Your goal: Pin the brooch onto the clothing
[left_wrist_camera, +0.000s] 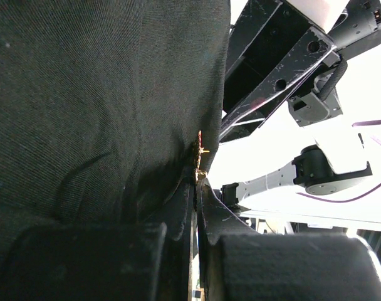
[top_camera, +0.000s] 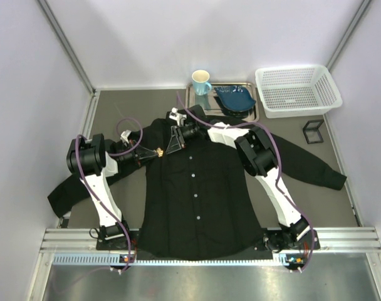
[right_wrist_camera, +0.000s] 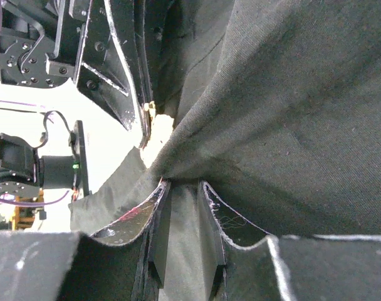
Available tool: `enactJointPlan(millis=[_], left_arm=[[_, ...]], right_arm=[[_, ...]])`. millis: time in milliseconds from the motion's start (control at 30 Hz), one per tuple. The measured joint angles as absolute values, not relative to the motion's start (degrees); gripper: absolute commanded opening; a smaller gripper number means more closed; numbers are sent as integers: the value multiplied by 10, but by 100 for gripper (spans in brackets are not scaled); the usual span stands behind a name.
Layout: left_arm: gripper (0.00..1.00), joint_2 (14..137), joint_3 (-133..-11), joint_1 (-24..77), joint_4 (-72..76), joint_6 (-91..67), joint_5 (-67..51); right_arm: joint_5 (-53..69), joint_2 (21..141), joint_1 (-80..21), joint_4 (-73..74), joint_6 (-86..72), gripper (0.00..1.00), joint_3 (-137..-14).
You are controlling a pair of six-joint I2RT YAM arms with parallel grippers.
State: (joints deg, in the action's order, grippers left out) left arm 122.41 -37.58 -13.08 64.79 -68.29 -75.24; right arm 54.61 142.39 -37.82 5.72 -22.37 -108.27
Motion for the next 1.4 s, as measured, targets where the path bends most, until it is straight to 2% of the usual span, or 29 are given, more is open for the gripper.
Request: enactJointPlan(millis=[367,1033,1233,1333,1400], left_arm=[[0,1225,-376,-123,648,-682,-756],[0,1225,-380,-108,644,-663,-765],[0,1225,-386,-106,629,-650,-772],[0,1224,-392,-105,599,-624,-772],[0,1220,-400,-103,551,-593,-772]], right_arm=[[575,1424,-380,-7,-267,27,-1061],[607,1427,-383,-13,-272,26,-1062],[610,1428,-383,-13,-271,22,-1062],[609,1430,-383,-11,-270,17,-1062],[605,1433,-382,-7,-270,9,-1062]])
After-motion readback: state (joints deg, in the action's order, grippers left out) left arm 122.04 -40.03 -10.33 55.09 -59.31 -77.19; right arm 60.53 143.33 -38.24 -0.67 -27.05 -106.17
